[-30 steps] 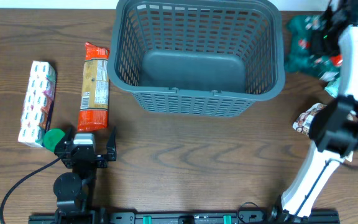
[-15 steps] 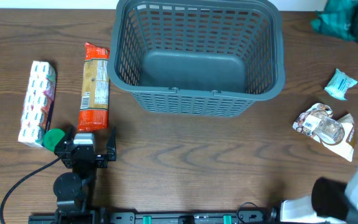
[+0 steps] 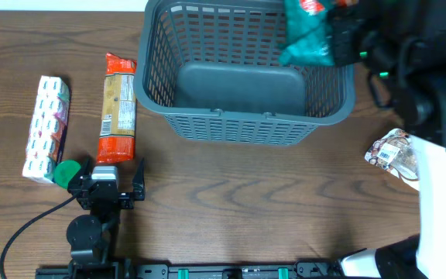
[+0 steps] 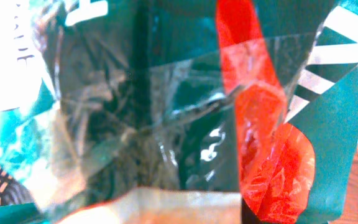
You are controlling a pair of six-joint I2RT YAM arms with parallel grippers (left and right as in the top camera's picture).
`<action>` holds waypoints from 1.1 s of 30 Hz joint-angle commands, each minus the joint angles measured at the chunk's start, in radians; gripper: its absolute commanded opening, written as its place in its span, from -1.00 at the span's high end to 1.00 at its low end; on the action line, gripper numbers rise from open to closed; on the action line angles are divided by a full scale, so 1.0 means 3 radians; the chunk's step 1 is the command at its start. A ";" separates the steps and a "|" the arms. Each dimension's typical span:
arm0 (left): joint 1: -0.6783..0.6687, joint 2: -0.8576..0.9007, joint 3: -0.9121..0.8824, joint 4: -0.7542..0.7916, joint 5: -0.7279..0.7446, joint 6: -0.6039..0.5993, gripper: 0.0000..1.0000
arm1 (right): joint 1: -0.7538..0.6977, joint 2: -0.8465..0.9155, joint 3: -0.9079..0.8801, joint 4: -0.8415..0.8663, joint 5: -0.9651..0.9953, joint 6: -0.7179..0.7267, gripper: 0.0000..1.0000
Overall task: Pack container
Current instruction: 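Carry the Nescafe bag into the grey basket and release it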
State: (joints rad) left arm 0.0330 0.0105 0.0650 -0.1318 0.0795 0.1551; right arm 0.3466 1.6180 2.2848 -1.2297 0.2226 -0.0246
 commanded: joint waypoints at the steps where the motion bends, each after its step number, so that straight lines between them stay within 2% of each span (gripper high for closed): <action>1: 0.0018 -0.0019 -0.0083 -0.0032 0.0034 0.0020 -0.97 | 0.0173 0.0100 0.0103 -0.0009 0.0529 0.0345 0.97; 5: 0.0018 -0.0019 -0.0083 -0.0032 0.0034 0.0020 -0.97 | 0.0202 0.0340 0.0103 -0.0210 0.0580 0.0697 0.97; 17: 0.0018 -0.0019 -0.0083 -0.0032 0.0034 0.0020 -0.97 | 0.0202 0.1078 0.0097 -0.0654 0.0551 0.1305 0.97; 26: 0.0018 -0.0019 -0.0083 -0.0032 0.0034 0.0020 -0.97 | 0.0202 0.1269 0.0074 -0.0755 0.0518 0.1465 0.97; 33: 0.0018 -0.0019 -0.0083 -0.0032 0.0036 0.0020 -0.97 | 0.0202 0.1312 0.0056 -0.0749 0.0239 0.1462 0.97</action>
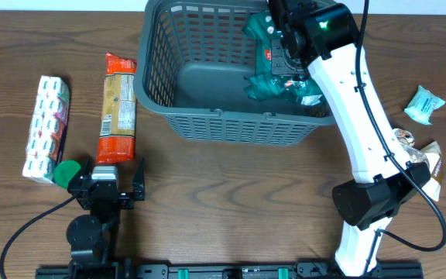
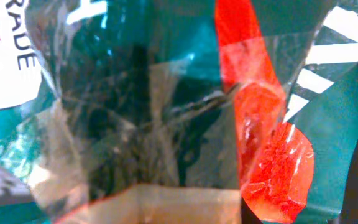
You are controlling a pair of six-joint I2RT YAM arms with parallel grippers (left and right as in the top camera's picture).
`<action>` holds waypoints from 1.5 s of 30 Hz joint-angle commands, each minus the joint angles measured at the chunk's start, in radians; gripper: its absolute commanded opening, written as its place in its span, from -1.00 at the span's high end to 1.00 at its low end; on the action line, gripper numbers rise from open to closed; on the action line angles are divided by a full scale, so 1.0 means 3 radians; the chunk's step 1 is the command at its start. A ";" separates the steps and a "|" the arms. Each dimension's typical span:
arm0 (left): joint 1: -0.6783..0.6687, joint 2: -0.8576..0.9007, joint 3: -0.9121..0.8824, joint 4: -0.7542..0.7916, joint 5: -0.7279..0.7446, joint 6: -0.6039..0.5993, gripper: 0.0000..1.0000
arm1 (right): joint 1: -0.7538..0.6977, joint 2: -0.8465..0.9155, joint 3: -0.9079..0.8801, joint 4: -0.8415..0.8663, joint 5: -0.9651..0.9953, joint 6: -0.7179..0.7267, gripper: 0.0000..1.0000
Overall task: Pack container
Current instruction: 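Carry the Nescafe bag into the grey basket and release it, then move the right gripper to the clear-brown snack bag and grasp it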
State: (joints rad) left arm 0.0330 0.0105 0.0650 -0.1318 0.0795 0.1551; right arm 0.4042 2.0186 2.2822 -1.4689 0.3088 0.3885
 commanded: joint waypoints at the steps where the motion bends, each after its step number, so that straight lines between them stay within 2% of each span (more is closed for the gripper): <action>1: 0.0018 -0.0019 -0.0083 -0.0032 0.0034 0.0020 -0.97 | 0.0010 -0.0008 0.0065 0.0048 -0.0083 0.0081 0.97; 19: 0.0018 -0.0019 -0.0083 -0.0032 0.0034 0.0019 -0.97 | 0.0023 0.0123 -0.0047 0.0028 -0.0104 -0.0055 0.97; 20: 0.0018 -0.0018 -0.0083 -0.0032 0.0034 0.0020 -0.97 | 0.0023 0.0123 -0.0047 0.0020 -0.0106 -0.0104 0.81; 21: 0.0018 -0.0018 -0.0083 -0.0032 0.0034 0.0020 -0.97 | 0.0023 0.0123 -0.0047 0.0015 -0.0106 -0.0134 0.32; 22: 0.0018 -0.0018 -0.0083 -0.0032 0.0034 0.0020 -0.97 | 0.0024 0.0123 -0.0047 0.0011 -0.0106 -0.0172 -0.29; 23: 0.0018 -0.0018 -0.0083 -0.0032 0.0034 0.0020 -0.97 | 0.0023 0.0123 -0.0047 0.0009 -0.0106 -0.0207 -0.58; 24: 0.0018 -0.0018 -0.0083 -0.0032 0.0034 0.0020 -0.97 | 0.0023 0.0123 -0.0047 0.0009 -0.0106 -0.0231 -0.68; 29: 0.0018 -0.0019 -0.0083 -0.0032 0.0034 0.0020 -0.97 | -0.0009 0.0108 -0.0037 0.0005 -0.0094 -0.0239 -0.73; 36: 0.0018 -0.0018 -0.0083 -0.0032 0.0034 0.0020 -0.97 | -0.0203 -0.0139 0.0145 -0.0008 0.0025 -0.0301 -0.67; 41: 0.0018 -0.0019 -0.0083 -0.0032 0.0034 0.0020 -0.97 | -0.0645 -0.0511 0.0556 -0.0216 0.0053 -0.0277 -0.75; 45: 0.0018 -0.0019 -0.0083 -0.0032 0.0034 0.0020 -0.97 | -0.1208 -0.0793 0.0678 -0.0488 0.0055 -0.0193 -0.81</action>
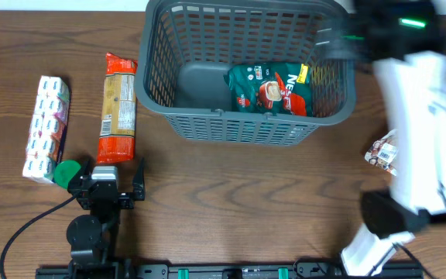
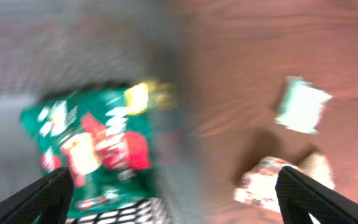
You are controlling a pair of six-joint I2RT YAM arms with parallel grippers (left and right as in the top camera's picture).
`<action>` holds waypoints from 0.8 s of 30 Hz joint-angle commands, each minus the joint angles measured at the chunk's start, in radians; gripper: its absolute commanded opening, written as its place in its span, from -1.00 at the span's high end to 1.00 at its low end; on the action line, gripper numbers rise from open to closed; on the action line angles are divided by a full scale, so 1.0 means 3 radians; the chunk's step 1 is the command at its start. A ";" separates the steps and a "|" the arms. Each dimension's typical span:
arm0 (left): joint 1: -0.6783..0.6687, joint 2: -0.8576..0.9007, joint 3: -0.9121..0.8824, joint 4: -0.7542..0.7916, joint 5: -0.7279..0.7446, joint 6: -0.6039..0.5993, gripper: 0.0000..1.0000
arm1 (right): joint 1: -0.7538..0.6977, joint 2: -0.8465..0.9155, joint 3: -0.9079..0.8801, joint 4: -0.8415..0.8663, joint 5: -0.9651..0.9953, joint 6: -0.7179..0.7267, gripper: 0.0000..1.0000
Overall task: Pack container
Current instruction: 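Move the right gripper to the clear-brown snack bag and grasp it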
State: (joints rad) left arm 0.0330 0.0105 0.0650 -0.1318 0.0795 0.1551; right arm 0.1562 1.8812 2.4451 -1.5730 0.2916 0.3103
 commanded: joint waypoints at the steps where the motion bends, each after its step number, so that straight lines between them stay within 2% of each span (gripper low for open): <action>1: 0.0018 -0.0019 -0.0083 -0.0032 0.0034 0.0020 -0.97 | -0.0524 -0.0379 0.0135 -0.0212 0.0111 0.0112 -0.83; 5: 0.0018 -0.0019 -0.0083 -0.0032 0.0036 0.0020 -0.97 | -0.1100 -0.0444 0.0090 -0.0418 0.0001 0.0338 -0.92; 12: 0.0018 -0.0018 -0.0083 -0.0032 0.0034 0.0020 -0.97 | -0.1652 -0.0448 -0.0366 -0.0416 -0.0251 0.1311 -0.98; 18: 0.0018 -0.0019 -0.0083 -0.0032 0.0034 0.0020 -0.97 | -0.1771 -0.0448 -0.1055 -0.0404 0.0053 0.2359 -0.97; 24: 0.0018 -0.0019 -0.0083 -0.0032 0.0034 0.0020 -0.97 | -0.1792 -0.0448 -0.1994 -0.0360 0.0285 0.3853 -0.96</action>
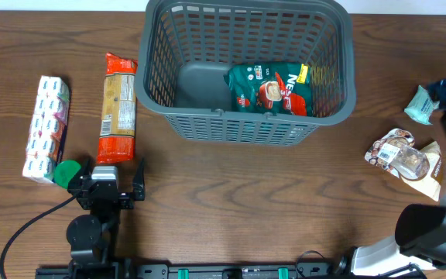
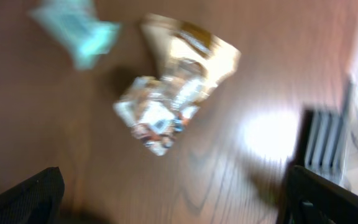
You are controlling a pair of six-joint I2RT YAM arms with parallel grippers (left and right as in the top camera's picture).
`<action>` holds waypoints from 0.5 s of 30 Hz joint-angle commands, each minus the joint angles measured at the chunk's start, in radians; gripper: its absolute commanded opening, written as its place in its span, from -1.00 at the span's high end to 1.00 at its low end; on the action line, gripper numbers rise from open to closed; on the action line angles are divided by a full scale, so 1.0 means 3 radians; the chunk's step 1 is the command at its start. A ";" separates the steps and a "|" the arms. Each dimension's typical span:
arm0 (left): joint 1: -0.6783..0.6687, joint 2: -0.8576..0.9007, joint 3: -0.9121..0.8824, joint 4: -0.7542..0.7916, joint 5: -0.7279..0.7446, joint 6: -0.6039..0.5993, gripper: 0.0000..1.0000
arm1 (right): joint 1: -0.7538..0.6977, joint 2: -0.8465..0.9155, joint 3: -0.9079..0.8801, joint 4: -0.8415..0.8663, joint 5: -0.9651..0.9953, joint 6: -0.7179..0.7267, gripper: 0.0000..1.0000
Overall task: Pack container
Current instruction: 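Move the right gripper to the clear-brown snack bag and grasp it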
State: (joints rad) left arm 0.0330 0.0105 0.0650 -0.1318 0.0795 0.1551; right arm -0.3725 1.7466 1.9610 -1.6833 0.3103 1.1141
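The grey basket [image 1: 247,126] stands at the back middle of the table. A green coffee bag [image 1: 273,87] lies flat in its right half. My right gripper is at the table's right edge, open [image 2: 173,211] and empty. Below it lie a clear crinkly snack bag [image 1: 399,153] [image 2: 173,99] and a small light teal packet [image 1: 423,103] [image 2: 76,28]. The right wrist view is blurred. My left gripper [image 1: 113,180] rests open at the front left, near an orange cracker pack [image 1: 118,107] and a white-and-pink pack [image 1: 46,128].
A small green round thing [image 1: 66,171] lies by the left arm's base. A black cable [image 1: 22,229] runs from that arm to the front left. The right arm's base [image 1: 432,229] stands at the front right corner.
My right gripper has moved from the basket's right rim to the table's right edge, above the crinkly bag and teal packet. The green bag still lies in the basket.
My right gripper held the green coffee bag over the basket's far right corner. Then it was down inside the basket, still shut on the bag. Then the bag lay flat in the basket with the gripper open beside the rim. Now the gripper is over the packets on the right.
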 commanded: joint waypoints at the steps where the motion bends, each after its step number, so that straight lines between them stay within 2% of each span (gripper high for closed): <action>1: 0.0018 -0.0019 -0.0083 -0.0032 0.0034 0.0020 -0.97 | -0.0032 0.0001 -0.0542 0.0045 0.0224 0.1371 -0.91; 4: 0.0018 -0.0019 -0.0083 -0.0032 0.0034 0.0020 -0.97 | -0.0032 0.0001 -0.1074 0.0356 0.0216 0.1642 -0.88; 8: 0.0018 -0.0019 -0.0083 -0.0032 0.0034 0.0020 -0.97 | -0.0078 0.0001 -0.1680 0.0909 0.0172 0.1666 -0.99; 12: 0.0018 -0.0019 -0.0083 -0.0032 0.0034 0.0020 -0.97 | -0.0198 0.0001 -0.2047 0.1277 0.0163 0.1709 -0.98; 15: 0.0018 -0.0018 -0.0083 -0.0032 0.0034 0.0020 -0.97 | -0.0354 0.0001 -0.2174 0.1456 0.0165 0.1706 -0.89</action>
State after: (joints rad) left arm 0.0330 0.0105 0.0650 -0.1318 0.0795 0.1551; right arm -0.4324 1.7481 1.3319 -1.2701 0.3332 1.5806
